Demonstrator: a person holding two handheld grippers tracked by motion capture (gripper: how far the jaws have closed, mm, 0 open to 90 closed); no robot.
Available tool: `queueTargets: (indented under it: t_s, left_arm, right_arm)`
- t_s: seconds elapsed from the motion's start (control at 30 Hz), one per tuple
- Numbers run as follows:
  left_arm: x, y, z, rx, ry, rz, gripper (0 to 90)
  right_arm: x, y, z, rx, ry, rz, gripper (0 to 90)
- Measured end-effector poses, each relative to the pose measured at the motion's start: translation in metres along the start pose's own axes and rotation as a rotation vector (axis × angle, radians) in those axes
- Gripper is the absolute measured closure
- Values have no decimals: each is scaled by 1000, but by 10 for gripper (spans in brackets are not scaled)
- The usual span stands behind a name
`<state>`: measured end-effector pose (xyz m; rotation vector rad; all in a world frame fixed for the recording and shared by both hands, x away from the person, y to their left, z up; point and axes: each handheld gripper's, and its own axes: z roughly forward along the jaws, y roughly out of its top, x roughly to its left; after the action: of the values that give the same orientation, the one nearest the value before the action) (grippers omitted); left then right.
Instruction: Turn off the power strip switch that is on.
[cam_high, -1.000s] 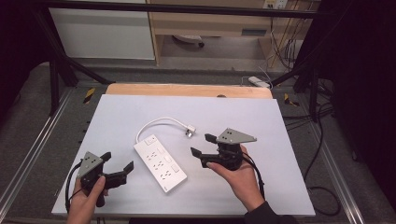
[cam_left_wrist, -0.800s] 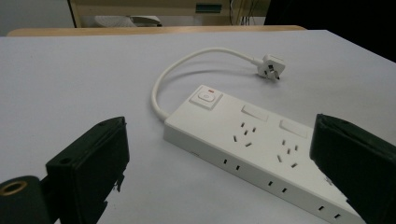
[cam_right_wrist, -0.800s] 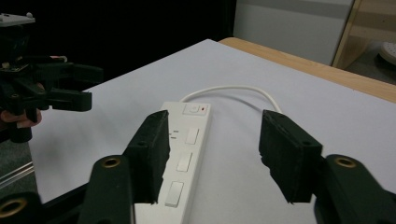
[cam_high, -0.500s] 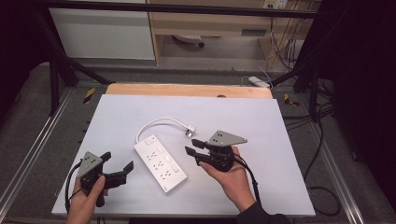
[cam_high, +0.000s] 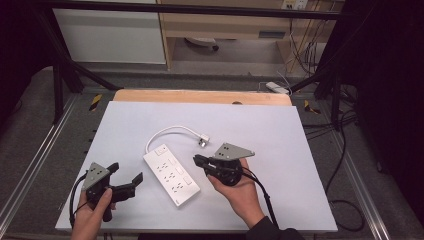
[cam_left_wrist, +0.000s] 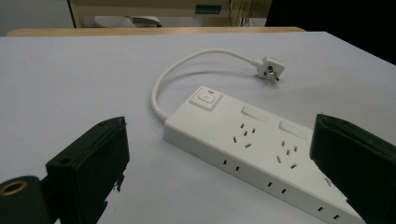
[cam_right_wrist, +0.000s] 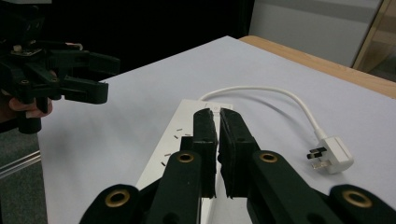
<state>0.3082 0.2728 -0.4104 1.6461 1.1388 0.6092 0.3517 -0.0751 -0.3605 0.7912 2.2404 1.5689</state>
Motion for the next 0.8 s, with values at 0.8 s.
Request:
queueTargets:
  t_s: [0.8]
  left_arm:
    - [1,0,0,3,0,1,46]
  right_arm:
    - [-4,-34,17,62,-3,77,900]
